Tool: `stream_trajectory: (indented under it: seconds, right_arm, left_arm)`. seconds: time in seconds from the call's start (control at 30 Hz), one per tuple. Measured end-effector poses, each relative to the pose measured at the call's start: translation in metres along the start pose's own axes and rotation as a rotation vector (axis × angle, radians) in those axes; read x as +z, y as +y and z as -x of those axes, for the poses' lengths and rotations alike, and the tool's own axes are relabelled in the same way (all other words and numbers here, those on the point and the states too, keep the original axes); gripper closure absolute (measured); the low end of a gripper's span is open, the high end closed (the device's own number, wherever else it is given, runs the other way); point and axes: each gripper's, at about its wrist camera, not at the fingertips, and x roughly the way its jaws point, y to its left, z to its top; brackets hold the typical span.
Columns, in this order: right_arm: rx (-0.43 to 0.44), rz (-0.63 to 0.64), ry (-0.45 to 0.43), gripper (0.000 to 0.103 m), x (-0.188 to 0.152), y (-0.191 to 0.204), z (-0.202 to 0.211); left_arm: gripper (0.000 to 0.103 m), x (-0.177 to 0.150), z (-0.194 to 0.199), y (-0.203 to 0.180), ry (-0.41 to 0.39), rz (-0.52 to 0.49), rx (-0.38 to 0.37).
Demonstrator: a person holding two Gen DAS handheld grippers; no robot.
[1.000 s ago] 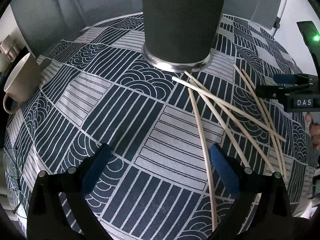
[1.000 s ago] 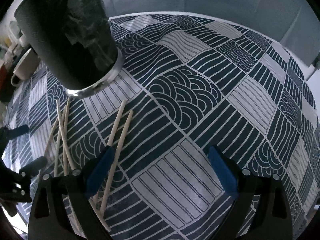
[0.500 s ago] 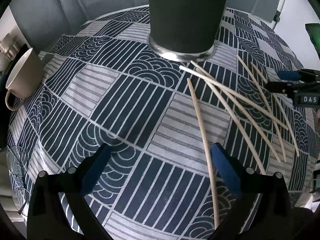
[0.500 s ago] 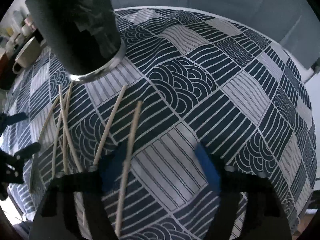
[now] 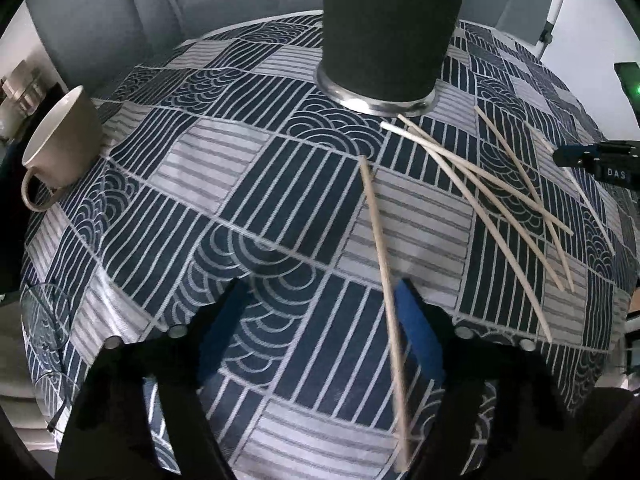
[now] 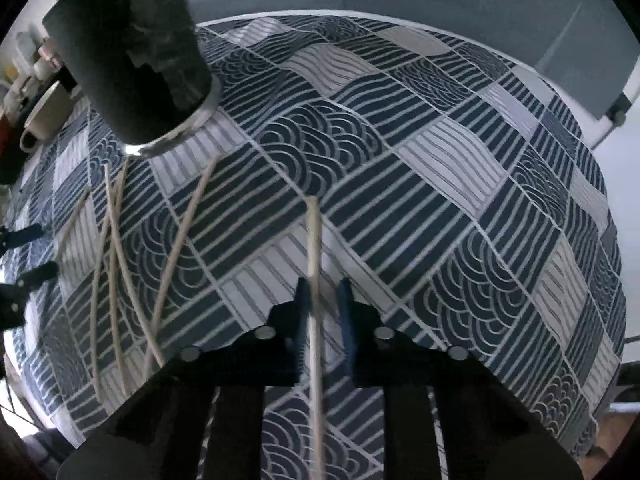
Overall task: Organize utensils
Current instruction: 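Close the right gripper on one stick while the left gripper grasps another, then lift both held sticks and carry them over the black holder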
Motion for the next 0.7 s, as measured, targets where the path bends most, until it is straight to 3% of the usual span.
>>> stream_trajectory:
  seconds: [0.1, 0.17, 0.27, 0.4, 0.5, 0.7]
  right_arm:
    - [-0.02, -0.002, 0.011, 0.098, -0.001, -0.007, 0.001]
    - [-0.029, -0.015, 0.014, 0.098, -0.003, -0.012, 0.001]
    - [-0.04, -0.029, 0.023, 0.099, -0.005, -0.019, 0.001]
    - [-0.015, -0.089, 0.03, 0.098, -0.009, -0.032, 0.004]
    - [-0.004, -0.141, -0.021, 0.098, -0.012, -0.042, 0.014]
    - [0.082, -0.184, -0.118, 0.098, 0.0, -0.047, 0.047]
  left_arm:
    - [0.056, -0.005, 0.006, 0.013, -0.008, 0.032, 0.008]
    - [0.08, -0.006, 0.008, 0.023, -0.004, 0.053, 0.008]
    - [0.097, -0.011, 0.012, 0.037, 0.014, 0.081, 0.007]
    - [0.098, -0.018, 0.015, 0.05, 0.026, 0.163, -0.031]
    - [0.098, -0.022, 0.016, 0.058, 0.029, 0.227, -0.064]
    - [0.098, -0.009, 0.028, 0.068, 0.019, 0.267, -0.042]
